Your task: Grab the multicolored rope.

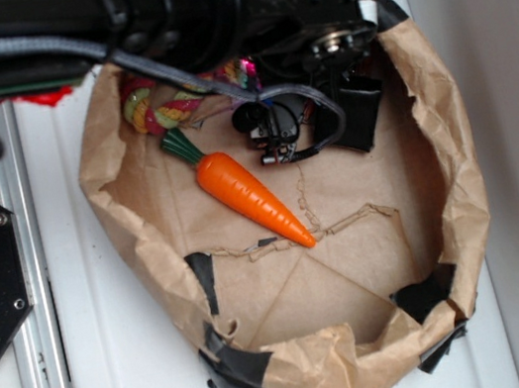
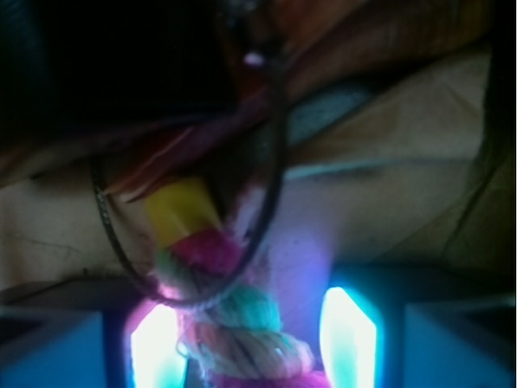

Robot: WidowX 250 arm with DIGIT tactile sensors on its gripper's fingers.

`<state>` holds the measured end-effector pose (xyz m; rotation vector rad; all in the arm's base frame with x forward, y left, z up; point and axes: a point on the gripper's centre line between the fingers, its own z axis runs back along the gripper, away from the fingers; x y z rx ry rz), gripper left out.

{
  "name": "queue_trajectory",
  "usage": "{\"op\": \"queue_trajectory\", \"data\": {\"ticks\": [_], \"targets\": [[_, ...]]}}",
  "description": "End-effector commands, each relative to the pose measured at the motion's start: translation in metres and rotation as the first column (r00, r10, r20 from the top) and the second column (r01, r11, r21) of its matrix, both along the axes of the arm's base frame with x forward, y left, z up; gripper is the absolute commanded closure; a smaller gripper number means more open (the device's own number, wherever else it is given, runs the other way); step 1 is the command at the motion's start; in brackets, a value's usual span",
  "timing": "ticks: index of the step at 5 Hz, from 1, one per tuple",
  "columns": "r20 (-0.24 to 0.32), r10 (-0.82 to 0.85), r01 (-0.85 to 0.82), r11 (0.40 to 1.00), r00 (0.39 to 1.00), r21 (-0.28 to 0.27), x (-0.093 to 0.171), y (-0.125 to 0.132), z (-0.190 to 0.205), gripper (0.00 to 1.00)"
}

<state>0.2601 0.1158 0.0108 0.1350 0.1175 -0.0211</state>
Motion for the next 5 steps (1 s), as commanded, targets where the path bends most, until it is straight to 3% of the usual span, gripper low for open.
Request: {"op": "queue_trajectory", "data": {"ticks": [1, 2, 3, 4, 5], "targets": [[0.143, 0.072, -0.081, 0.995, 0.987, 0.052, 0.010, -0.043, 0.084, 1.00], [0.211, 0.068, -0.074, 0.997, 0.975, 0.023, 0.022, -0.074, 0.136, 1.00], [0.194, 0.084, -0.085, 0.996, 0.977, -0.004, 0.027, -0.085, 0.164, 1.00], [0.164, 0.103, -0.097, 0.994, 0.981, -0.048, 0.025, -0.083, 0.157, 1.00], [0.190, 0.124, -0.113, 0.991, 0.974, -0.066, 0.022, -0.085, 0.154, 1.00]]}}
